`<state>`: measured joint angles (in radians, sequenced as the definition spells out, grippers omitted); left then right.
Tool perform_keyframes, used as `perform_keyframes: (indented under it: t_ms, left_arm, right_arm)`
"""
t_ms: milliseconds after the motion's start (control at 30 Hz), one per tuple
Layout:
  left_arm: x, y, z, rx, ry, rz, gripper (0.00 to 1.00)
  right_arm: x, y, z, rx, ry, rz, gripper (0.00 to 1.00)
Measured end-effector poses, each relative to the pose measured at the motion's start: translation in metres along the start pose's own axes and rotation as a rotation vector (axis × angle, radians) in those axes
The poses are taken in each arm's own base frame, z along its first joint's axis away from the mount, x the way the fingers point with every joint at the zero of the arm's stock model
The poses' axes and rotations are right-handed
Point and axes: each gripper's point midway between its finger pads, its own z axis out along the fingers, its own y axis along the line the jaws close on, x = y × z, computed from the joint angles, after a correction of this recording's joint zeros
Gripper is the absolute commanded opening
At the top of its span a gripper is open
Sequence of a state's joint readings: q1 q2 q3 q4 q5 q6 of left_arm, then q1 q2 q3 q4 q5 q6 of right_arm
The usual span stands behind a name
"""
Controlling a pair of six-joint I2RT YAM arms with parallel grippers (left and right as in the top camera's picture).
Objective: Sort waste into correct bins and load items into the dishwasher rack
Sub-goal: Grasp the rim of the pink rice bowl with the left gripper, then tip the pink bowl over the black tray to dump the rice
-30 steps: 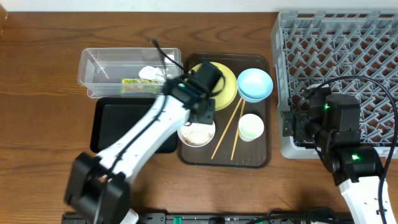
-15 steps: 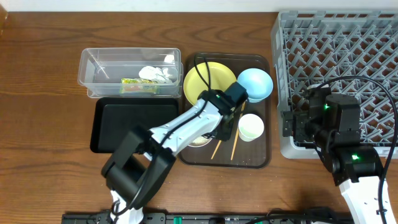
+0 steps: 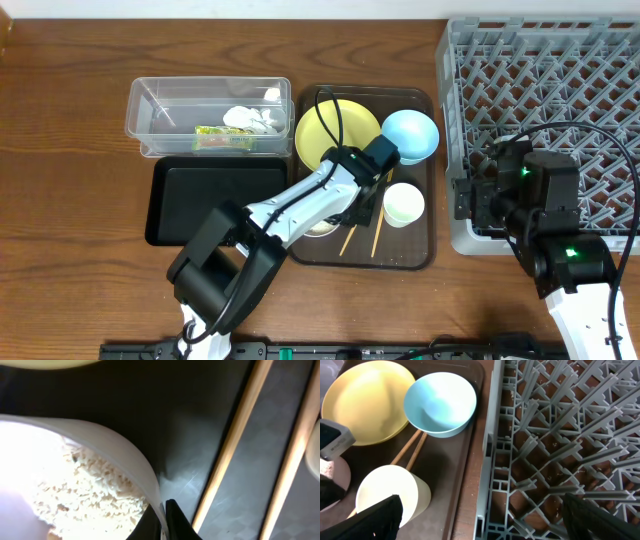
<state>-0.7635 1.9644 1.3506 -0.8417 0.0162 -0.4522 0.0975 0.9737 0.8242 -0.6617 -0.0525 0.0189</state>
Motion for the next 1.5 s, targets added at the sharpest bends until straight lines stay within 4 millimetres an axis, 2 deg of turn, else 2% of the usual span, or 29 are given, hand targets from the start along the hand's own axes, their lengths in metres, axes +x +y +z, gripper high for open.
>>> perform_keyframes:
  t_ms: [200,367,467,567,667,733,933,1267,1500]
  left_arm:
    - [0.006,0.003,-0.014,0.001,0.006,0.003,0.06]
    - [0.002,0.007,-0.048,0.043,-0.062,0.000,0.06]
    - [-0.003,0.021,-0.077,0.071,-0.118,-0.034,0.06]
    - [-0.009,0.050,-0.102,0.087,-0.167,-0.099,0.06]
    - [-0.014,0.073,-0.113,0.126,-0.178,-0.140,0.06]
    - [-0.017,0.089,-0.115,0.179,-0.160,-0.179,0.06]
    - [-0.024,0.117,-0.120,0.416,-0.142,-0.217,0.06]
    - [0.003,0.151,-0.101,0.841,-0.110,-0.334,0.06]
    - [0.008,0.172,-0.106,1.155,-0.177,-0.491,0.06]
  right_arm:
    - [0.000,0.000,0.000,0.000,0.000,0.000,0.99]
    - [0.000,0.000,0.000,0.000,0.000,0.000,0.99]
    - [0.000,0.000,0.000,0.000,0.000,0.000,0.99]
    - [0.000,0.000,0.000,0.000,0.000,0.000,0.99]
    - [0.000,0.000,0.000,0.000,0.000,0.000,0.99]
    - [0.000,0.000,0.000,0.000,0.000,0.000,0.99]
    - [0.000,0.000,0.000,0.000,0.000,0.000,0.99]
    - [0.000,0.000,0.000,0.000,0.000,0.000,0.99]
    - [0.000,0.000,0.000,0.000,0.001,0.000,0.99]
